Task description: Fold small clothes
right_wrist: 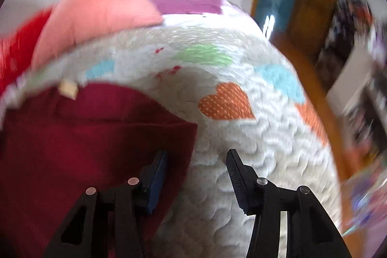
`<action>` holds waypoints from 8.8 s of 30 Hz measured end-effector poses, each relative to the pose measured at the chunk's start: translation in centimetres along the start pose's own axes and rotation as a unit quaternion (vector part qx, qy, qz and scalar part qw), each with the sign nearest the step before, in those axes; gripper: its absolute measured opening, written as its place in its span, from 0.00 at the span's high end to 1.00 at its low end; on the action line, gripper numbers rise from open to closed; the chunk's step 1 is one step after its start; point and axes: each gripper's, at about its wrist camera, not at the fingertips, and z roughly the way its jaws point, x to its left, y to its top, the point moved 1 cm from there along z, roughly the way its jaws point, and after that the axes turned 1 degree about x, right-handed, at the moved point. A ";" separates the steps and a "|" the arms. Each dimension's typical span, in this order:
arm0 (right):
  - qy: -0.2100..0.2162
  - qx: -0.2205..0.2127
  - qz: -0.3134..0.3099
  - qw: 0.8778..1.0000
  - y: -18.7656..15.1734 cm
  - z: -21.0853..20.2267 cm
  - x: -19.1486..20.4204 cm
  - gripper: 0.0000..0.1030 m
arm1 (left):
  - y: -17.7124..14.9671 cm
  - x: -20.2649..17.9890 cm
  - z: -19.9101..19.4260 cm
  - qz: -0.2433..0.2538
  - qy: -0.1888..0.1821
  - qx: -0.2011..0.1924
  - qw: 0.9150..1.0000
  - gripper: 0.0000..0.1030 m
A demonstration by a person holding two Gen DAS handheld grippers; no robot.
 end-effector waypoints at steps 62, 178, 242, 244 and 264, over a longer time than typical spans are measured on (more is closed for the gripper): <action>0.272 0.078 0.012 0.959 -23.5 -18.5 -1.6 0.50 | -25.1 3.1 -15.1 -0.075 -0.024 0.065 0.995 0.48; 0.150 0.002 -0.039 0.988 -3.0 -3.5 7.1 0.51 | -0.1 -1.6 -2.7 -0.011 0.060 -0.032 0.998 0.34; 0.225 -0.088 0.068 0.968 -4.3 -2.2 4.7 0.36 | 7.8 2.2 6.3 -0.072 0.103 0.003 0.992 0.98; 0.228 -0.086 0.066 0.968 -4.3 -2.0 4.8 0.34 | 7.5 2.2 5.2 -0.061 0.085 -0.007 0.994 0.98; 0.148 -0.083 -0.003 0.986 -4.6 -7.3 10.2 0.32 | -2.2 -0.8 -4.2 0.011 0.074 -0.023 0.997 0.69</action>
